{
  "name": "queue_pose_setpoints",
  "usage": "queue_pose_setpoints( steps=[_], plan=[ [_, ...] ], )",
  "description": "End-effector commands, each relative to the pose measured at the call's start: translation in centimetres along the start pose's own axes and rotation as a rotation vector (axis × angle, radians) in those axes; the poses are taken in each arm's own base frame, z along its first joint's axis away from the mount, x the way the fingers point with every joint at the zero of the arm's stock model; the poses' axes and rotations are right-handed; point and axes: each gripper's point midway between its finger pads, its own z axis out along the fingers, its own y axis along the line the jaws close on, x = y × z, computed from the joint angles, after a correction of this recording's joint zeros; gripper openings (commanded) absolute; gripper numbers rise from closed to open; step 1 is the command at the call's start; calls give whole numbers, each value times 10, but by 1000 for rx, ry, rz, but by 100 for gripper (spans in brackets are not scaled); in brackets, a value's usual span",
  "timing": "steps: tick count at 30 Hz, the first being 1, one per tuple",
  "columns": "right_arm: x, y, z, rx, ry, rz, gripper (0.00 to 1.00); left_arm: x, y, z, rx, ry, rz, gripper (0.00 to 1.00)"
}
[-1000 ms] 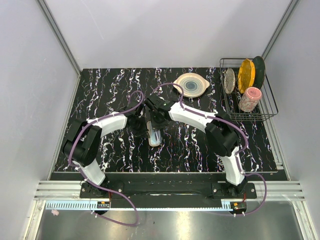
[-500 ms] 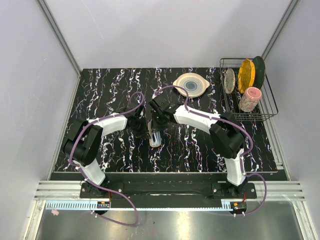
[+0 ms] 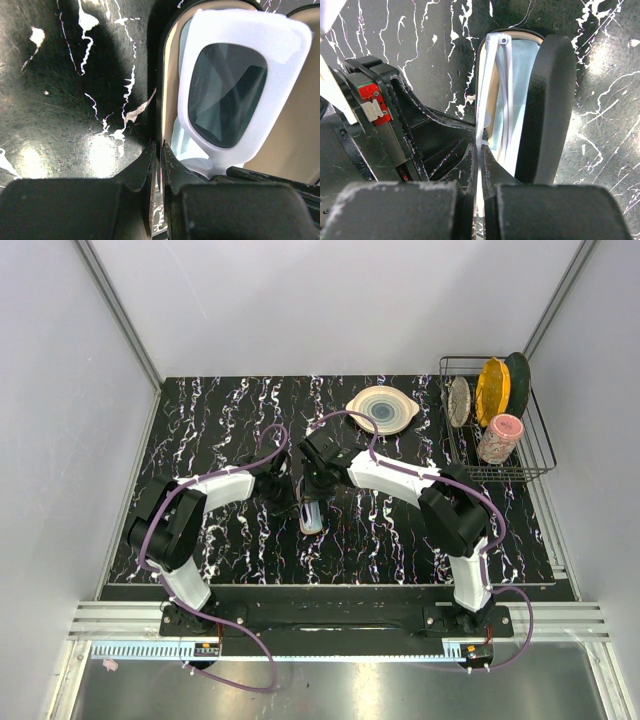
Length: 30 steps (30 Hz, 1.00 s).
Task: Organize the sunglasses
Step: Adjust the sunglasses in the sunglasses case.
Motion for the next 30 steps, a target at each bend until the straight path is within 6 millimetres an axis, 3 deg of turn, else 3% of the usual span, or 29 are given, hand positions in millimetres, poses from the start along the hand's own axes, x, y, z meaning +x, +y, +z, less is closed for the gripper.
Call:
queue_pose_setpoints(
  steps=[1,9,14,23,30],
  plan=[
    [-16,10,-11,-18,-47,20,0,-6,-11,1,51,-17,-5,0],
    [-34,19,-23,34,-121,-44,0,-10,-12,-3,39,-38,-23,0],
    [-33,22,-19,53,-111,-54,0,-9,-12,-4,32,-45,-39,0],
    [-18,11,-12,99,-67,-76,0,-8,-9,-1,17,-44,-43,0],
    [-7,14,-10,71,-27,-80,0,-7,-8,0,16,-45,-43,0]
  ],
)
